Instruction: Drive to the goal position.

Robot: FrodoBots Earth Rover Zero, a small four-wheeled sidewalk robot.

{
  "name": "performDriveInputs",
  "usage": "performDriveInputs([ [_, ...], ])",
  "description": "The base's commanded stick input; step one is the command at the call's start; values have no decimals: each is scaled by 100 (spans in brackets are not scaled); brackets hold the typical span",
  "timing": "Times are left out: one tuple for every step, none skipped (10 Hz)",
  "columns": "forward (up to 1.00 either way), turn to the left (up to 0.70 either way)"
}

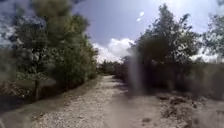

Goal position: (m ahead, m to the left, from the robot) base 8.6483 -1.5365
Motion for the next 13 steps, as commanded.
performDriveInputs([
  [60,1],
  [60,1],
  [60,1],
  [60,1],
  [60,1],
  [60,1],
  [60,1],
  [60,1],
  [60,1],
  [60,1],
  [60,1],
  [60,1],
  [60,1],
])
